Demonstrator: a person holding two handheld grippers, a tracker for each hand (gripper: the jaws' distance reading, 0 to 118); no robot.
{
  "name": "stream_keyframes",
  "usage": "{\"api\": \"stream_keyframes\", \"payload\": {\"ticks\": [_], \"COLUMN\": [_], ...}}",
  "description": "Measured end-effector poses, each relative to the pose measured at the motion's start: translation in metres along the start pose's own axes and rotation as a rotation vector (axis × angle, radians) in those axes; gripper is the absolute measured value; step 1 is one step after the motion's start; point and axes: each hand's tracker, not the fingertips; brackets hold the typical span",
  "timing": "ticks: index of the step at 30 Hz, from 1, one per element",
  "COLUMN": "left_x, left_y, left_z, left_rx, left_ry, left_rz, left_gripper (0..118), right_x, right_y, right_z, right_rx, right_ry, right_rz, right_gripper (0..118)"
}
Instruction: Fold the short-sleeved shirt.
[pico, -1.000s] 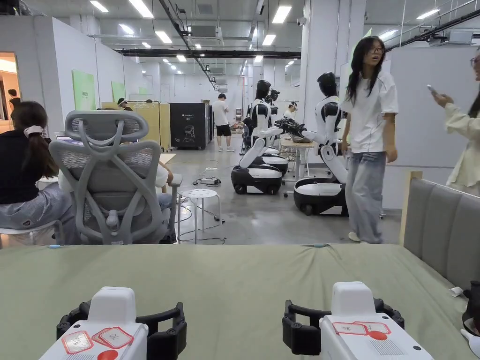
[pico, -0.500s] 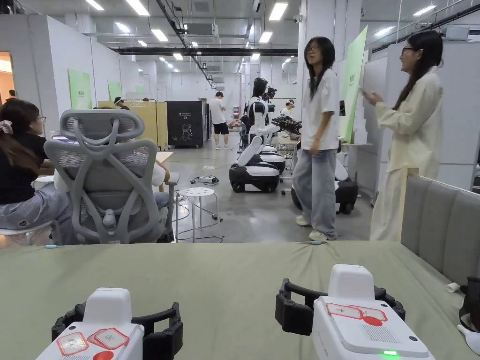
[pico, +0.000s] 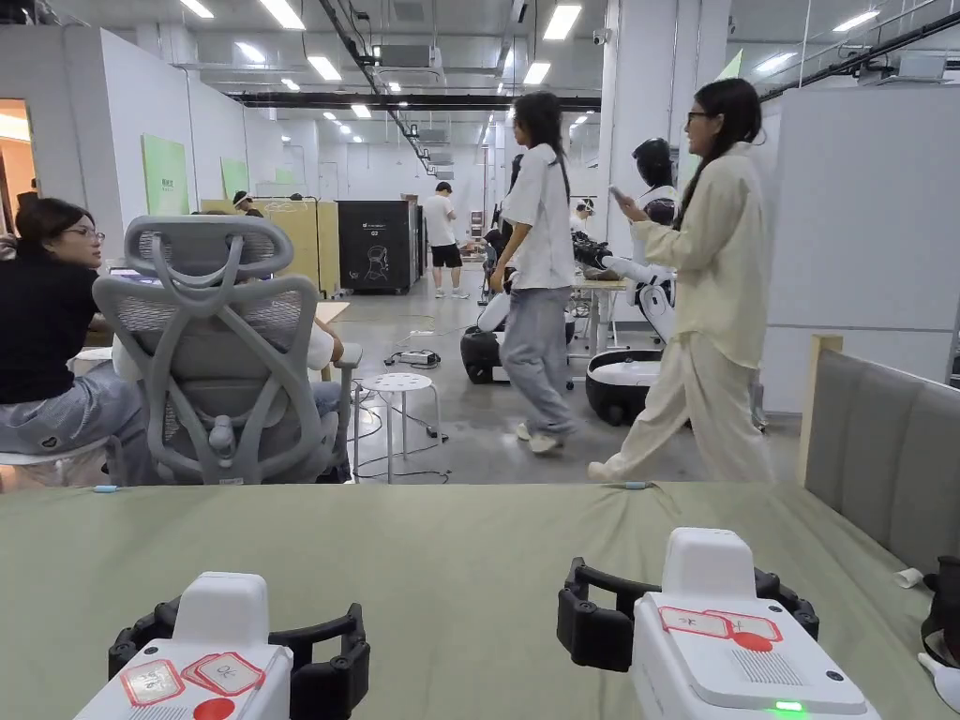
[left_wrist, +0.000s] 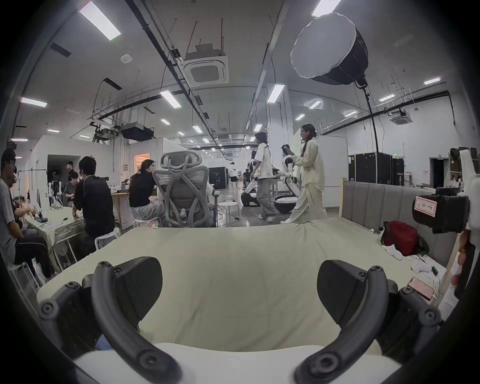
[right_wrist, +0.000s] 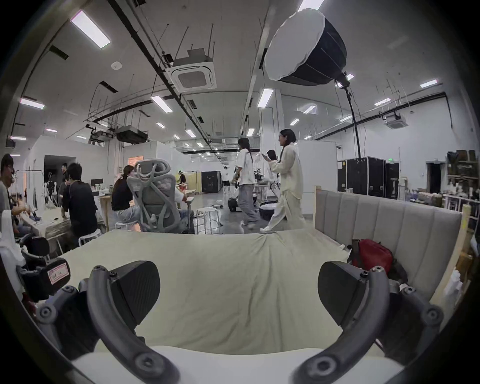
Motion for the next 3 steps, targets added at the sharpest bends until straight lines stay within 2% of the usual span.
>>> {"api": "stream_keyframes", "payload": {"ticks": [3], "left_x": [0.0001], "left_y": [0.0003], "left_z": [-0.0004], "left_rx": [0.0], "left_ry": [0.0], "left_rz": [0.003], "left_gripper": [118], "right_x": [-0.0012], "right_y": [-0.0022], "right_z": [0.0017], "right_rx": [0.016], "right_ry": [-0.017], "right_rz": [-0.023], "right_gripper": [118]}}
